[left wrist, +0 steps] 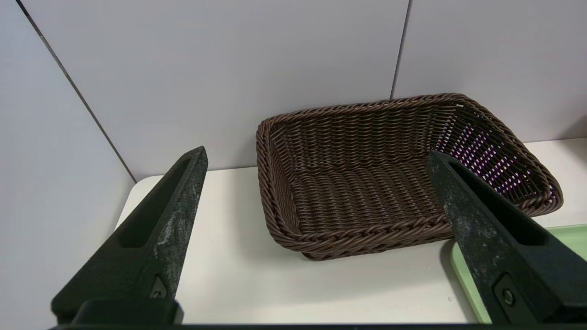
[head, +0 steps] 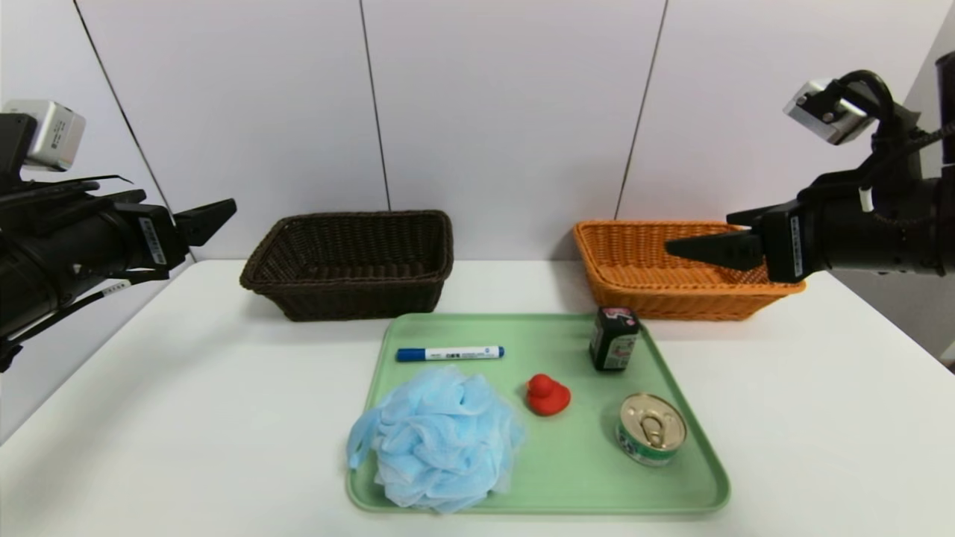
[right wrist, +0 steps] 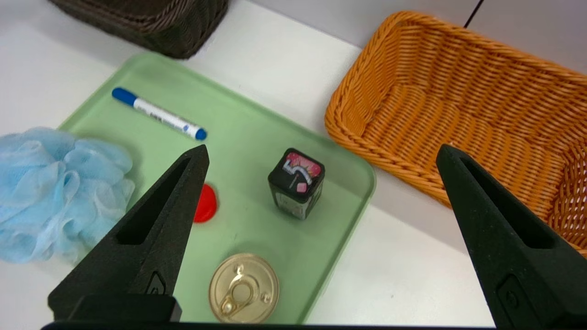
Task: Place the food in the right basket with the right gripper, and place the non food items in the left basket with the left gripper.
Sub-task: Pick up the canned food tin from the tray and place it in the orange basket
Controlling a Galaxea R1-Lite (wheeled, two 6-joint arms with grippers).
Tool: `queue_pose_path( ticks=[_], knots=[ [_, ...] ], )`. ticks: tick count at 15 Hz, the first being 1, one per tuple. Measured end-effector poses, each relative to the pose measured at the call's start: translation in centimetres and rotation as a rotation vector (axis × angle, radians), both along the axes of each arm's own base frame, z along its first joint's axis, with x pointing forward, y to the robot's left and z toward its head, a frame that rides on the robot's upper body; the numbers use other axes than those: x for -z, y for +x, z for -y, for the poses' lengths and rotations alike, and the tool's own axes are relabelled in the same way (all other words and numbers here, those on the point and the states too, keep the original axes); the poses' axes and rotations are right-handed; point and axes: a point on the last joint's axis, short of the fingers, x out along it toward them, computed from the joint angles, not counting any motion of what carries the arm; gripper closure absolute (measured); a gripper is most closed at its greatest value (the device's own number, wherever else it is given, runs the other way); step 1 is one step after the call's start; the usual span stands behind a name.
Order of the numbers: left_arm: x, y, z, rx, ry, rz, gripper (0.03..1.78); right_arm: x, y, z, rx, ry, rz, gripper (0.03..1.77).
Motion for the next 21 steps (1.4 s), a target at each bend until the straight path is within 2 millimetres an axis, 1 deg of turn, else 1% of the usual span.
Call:
queue_pose_path(
  ticks=[2, 5, 7, 10, 13, 19, 21],
  knots=[
    [-0.1, 0.3, 0.0, -0.001, 0.003, 0.002, 0.12, -1.4, 0.2, -0.5, -0.03, -0.046, -0.1, 0.09],
    [-0.1, 0.6, 0.0, 0.001, 0.005, -0.001, 0.12, -2.7, 0.1, -1.1, -0.081, -0.125, -0.263, 0.09],
    [0.0, 0.8, 0.0, 0.001, 0.005, -0.004, 0.12, -3.1, -0.2, -1.3, -0.156, -0.201, -0.368, 0.09],
    [-0.1, 1.3, 0.1, 0.003, -0.002, 0.003, 0.12, -1.8, -0.2, -1.6, -0.283, -0.346, -0.539, 0.09],
    [0.1, 1.4, 0.1, 0.006, 0.0, -0.001, 0.12, -0.8, 0.2, -2.3, -0.3, -0.459, -0.591, 0.09],
    [0.5, 1.4, 0.4, 0.016, -0.002, -0.016, 0.12, 1.5, 2.3, -3.8, -0.326, -0.494, -0.652, 0.09],
    [0.5, 1.4, 0.4, 0.015, 0.0, -0.017, 0.12, 2.6, 2.8, -4.2, -0.331, -0.498, -0.664, 0.09]
  ],
)
